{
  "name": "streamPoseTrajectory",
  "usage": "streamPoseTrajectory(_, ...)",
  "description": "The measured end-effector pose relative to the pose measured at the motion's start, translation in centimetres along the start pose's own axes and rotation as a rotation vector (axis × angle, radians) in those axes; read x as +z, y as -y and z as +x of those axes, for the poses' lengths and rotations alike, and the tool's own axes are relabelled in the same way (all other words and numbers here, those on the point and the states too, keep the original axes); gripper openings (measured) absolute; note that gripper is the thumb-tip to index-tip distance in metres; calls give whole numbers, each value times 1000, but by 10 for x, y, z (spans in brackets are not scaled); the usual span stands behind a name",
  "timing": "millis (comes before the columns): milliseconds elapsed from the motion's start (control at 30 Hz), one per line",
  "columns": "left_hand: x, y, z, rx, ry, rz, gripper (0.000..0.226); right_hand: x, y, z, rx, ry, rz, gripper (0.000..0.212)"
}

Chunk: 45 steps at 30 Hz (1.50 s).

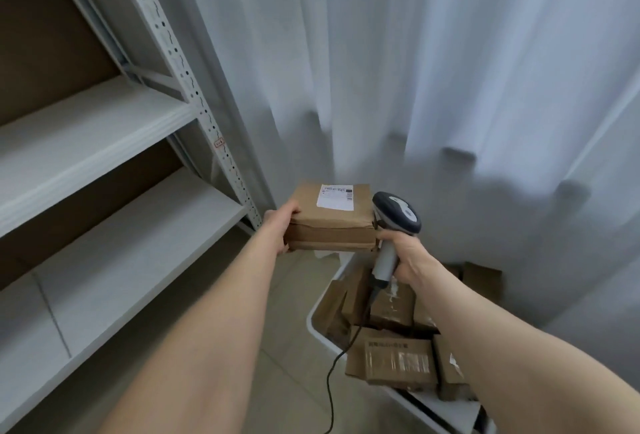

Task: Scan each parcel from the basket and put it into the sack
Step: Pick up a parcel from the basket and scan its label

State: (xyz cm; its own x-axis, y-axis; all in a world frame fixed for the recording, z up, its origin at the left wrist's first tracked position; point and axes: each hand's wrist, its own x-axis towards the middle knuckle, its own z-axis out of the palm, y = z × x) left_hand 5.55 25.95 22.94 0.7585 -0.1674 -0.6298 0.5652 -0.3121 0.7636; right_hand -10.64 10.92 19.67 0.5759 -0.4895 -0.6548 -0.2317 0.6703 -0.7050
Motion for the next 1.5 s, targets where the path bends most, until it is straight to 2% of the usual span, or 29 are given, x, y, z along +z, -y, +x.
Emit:
streamPoseTrajectory(100, -17, -2, -5, 73, 13, 0, 34, 19, 6, -16, 13, 76, 93, 24)
streamPoseTrajectory(233, -44, -3, -13, 56, 114, -17, 26, 45, 5, -27, -36, 22, 24, 41)
streamPoseTrajectory(367, -76, -5, -15, -9, 137, -37, 63, 61, -5, -40, -75, 32, -52, 38)
streamPoseTrajectory(433, -87, -4, -17, -3, 121, -38, 69, 70, -10, -45, -108, 23, -78, 39)
streamPoseTrajectory(600, -101, 8, -21, 63, 75, -23, 58, 92, -8, -59, -271, -84, -241, 17)
streamPoseTrajectory(767, -113, 20, -22, 78, 74, -50, 59, 110, -6, -78, -255, 54, -257, 4)
streamPoseTrajectory(1500, -145, 32, -36, 57, 102, -46, 51, 150, -3, -119, -172, 129, -420, 2)
